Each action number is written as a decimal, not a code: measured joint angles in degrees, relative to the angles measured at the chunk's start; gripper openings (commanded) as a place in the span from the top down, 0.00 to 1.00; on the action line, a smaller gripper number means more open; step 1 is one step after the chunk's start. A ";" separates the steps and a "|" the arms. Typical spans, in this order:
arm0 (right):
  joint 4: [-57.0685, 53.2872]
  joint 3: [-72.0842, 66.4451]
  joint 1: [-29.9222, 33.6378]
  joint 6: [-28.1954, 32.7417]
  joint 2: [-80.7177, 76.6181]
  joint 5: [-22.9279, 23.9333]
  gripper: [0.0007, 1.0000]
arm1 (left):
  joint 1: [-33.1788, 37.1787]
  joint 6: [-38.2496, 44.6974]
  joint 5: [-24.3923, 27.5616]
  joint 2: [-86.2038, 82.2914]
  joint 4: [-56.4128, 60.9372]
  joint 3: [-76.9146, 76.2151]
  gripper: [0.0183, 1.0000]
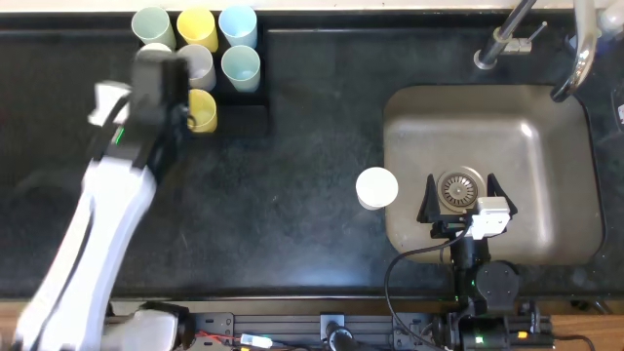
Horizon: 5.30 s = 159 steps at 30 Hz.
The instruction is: Store Cups
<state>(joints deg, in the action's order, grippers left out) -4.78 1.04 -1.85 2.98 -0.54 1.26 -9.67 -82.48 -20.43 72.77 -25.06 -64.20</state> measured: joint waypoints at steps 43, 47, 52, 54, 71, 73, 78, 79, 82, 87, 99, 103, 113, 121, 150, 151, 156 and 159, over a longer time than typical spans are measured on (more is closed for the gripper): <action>0.07 0.00 0.00 0.00 0.00 0.00 0.00 | 4.42 82.68 20.90 -72.02 20.50 63.69 0.00; 0.02 0.00 -0.02 0.00 0.00 0.00 0.00 | 4.42 82.68 20.90 -72.02 20.50 63.69 0.00; 0.04 0.00 0.00 0.00 0.00 0.00 0.00 | 4.42 82.68 20.90 -72.02 20.50 63.69 0.00; 0.02 0.00 -0.02 0.00 0.00 0.00 0.00 | 4.42 82.68 20.90 -72.02 20.50 63.69 0.00; -5.95 4.35 -0.02 -6.10 -6.43 -6.69 0.00 | 4.42 82.68 20.90 -72.02 20.52 63.69 0.00; -11.80 11.06 0.00 -8.04 -12.87 -8.79 0.00 | 4.42 82.68 20.90 -72.02 20.52 63.69 0.00; -31.45 38.69 0.00 -10.64 -32.76 -17.09 0.00 | 4.42 82.68 20.94 -72.02 20.52 63.69 0.00; -35.41 44.00 0.00 -10.86 -36.65 -19.15 0.00 | 4.42 82.68 20.92 -72.02 20.52 63.69 0.00; -47.36 57.35 -0.02 -10.97 -47.93 -24.50 0.00 | 4.42 82.68 20.92 -72.02 20.50 63.69 0.00; -64.32 67.36 -0.26 -9.99 -66.25 -29.00 0.00 | 4.42 82.68 20.92 -72.02 20.50 63.69 0.00; -77.88 67.73 -7.89 -7.63 -87.36 -22.32 0.00 | 4.42 82.68 20.92 -72.02 20.48 63.69 0.00; -77.77 67.76 -8.04 -7.43 -88.17 -17.38 0.00 | 4.42 82.68 20.92 -72.02 20.48 63.69 0.00; -73.00 67.76 -8.07 -7.23 -92.91 -11.26 0.00 | 4.42 82.68 20.92 -72.02 20.48 63.69 0.00; -67.25 67.76 -8.59 -6.49 -95.97 -10.19 0.56 | 4.42 82.68 20.92 -72.02 20.48 63.69 0.00; -72.06 123.56 -30.60 -13.51 -111.21 -9.18 0.96 | 4.42 82.68 20.92 -72.02 20.50 63.69 0.00; -72.39 125.55 -31.21 -13.55 -113.48 -8.81 0.96 | 4.42 82.68 20.92 -72.02 20.50 63.69 0.00; -72.52 131.56 -33.73 -14.16 -124.74 -7.87 0.96 | 4.42 82.68 20.92 -72.02 20.48 63.69 0.00; -72.35 131.80 -34.86 -14.82 -128.23 -7.02 0.96 | 4.42 82.68 20.92 -72.02 20.48 63.69 0.00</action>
<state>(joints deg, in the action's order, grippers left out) -77.12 132.84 -36.71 -11.84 -128.77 -5.76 -5.26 0.21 0.49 0.75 -4.58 -0.51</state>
